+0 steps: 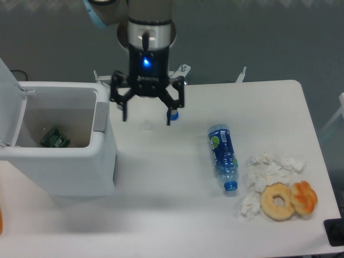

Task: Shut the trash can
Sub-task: 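Swing the gripper up and over behind the trash can lid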

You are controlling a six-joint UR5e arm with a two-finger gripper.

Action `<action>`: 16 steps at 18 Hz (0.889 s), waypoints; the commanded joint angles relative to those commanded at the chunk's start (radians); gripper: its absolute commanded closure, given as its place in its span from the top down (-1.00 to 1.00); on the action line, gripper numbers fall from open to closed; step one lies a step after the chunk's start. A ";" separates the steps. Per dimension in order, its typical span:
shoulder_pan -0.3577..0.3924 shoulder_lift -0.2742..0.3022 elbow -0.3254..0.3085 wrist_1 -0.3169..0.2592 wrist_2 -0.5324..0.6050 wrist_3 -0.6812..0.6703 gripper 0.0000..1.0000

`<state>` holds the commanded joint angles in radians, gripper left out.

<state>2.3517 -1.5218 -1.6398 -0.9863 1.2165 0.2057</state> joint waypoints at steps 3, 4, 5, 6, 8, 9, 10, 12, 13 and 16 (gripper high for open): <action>-0.044 0.014 0.006 0.000 -0.038 -0.044 1.00; -0.055 0.021 0.006 0.000 -0.063 -0.055 1.00; -0.061 0.028 0.006 0.000 -0.093 -0.066 1.00; -0.066 0.034 0.006 0.000 -0.130 -0.086 1.00; -0.077 0.048 0.009 0.002 -0.195 -0.130 1.00; -0.081 0.058 0.014 0.002 -0.219 -0.138 1.00; -0.084 0.067 0.018 0.002 -0.239 -0.141 1.00; -0.095 0.084 0.034 0.002 -0.273 -0.170 1.00; -0.097 0.089 0.043 0.002 -0.285 -0.183 1.00; -0.117 0.104 0.046 0.003 -0.333 -0.193 1.00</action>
<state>2.2351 -1.4174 -1.5938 -0.9833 0.8837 0.0123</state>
